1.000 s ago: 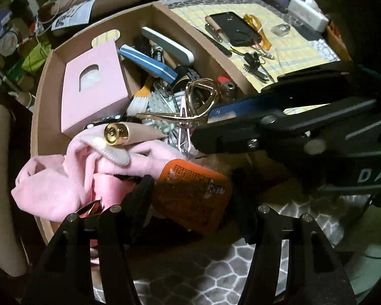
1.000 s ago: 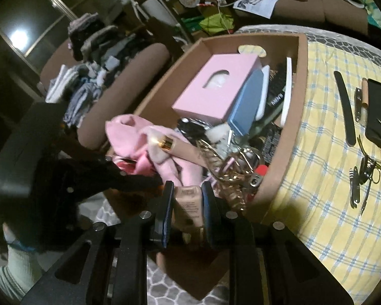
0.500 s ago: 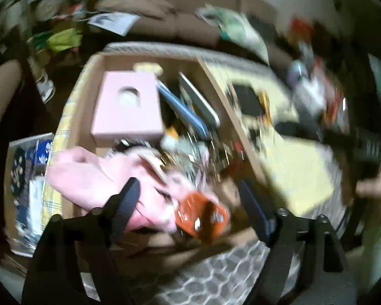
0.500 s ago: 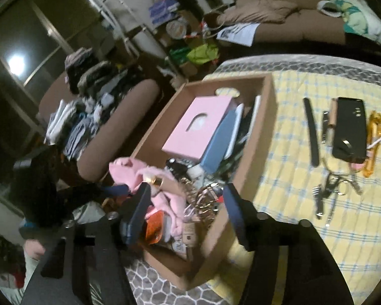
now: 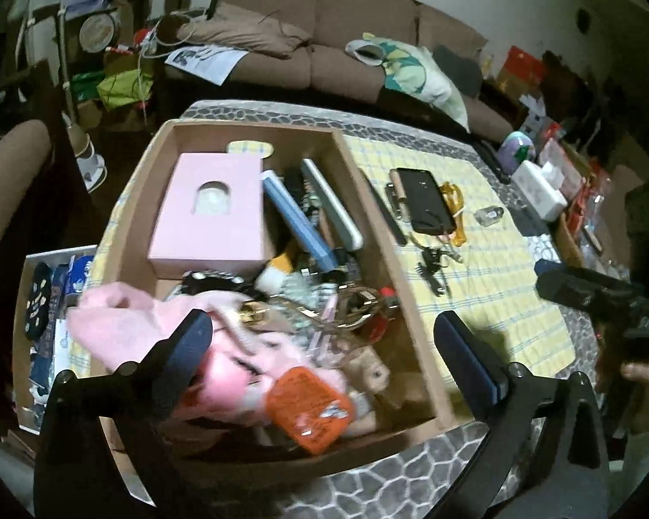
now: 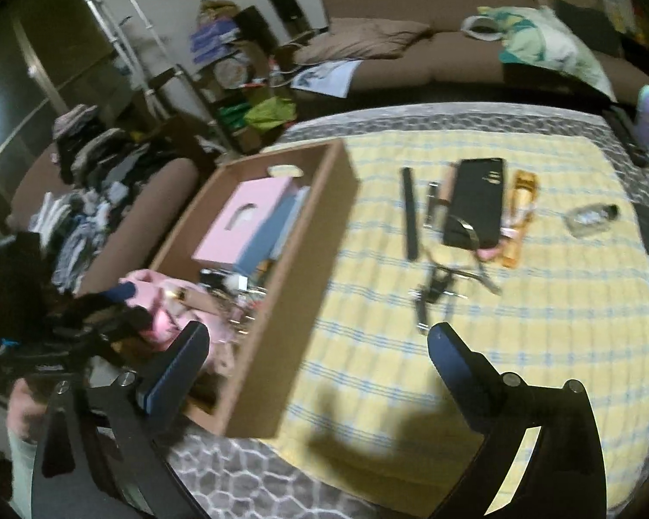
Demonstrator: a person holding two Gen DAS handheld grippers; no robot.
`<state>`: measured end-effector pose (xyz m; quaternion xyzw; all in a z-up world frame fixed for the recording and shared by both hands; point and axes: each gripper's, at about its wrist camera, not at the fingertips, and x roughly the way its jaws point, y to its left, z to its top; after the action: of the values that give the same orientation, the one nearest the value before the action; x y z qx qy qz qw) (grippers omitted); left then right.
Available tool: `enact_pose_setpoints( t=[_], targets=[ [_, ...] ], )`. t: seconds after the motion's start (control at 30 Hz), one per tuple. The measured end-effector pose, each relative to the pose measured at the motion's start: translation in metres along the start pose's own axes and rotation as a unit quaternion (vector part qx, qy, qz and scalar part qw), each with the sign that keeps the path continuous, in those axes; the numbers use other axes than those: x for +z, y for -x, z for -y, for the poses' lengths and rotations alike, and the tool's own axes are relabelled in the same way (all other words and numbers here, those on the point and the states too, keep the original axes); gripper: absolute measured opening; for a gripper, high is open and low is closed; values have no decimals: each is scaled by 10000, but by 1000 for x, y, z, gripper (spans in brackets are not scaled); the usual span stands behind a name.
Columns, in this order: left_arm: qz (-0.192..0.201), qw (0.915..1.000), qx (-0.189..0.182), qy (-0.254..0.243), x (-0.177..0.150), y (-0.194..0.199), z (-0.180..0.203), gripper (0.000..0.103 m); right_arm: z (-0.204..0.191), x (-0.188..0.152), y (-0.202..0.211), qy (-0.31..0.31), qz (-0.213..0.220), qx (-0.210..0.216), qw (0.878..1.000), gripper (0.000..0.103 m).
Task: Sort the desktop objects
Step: 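Move both open tools back over the table items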
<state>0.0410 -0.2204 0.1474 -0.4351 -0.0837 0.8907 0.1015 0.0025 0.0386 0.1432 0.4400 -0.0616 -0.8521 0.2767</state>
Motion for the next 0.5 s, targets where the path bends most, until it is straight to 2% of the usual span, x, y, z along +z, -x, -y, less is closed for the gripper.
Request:
enact_pose_setpoints(
  t=[0.27,0.5],
  targets=[
    [58,10000,-47,-25,7,-13,38,103,31,-12,20,22,90,-771,9970,103],
    [16,9999,-1,-104,19,-37,65,103,60,-10,28,-155,102,-1054,9943,103]
  ],
)
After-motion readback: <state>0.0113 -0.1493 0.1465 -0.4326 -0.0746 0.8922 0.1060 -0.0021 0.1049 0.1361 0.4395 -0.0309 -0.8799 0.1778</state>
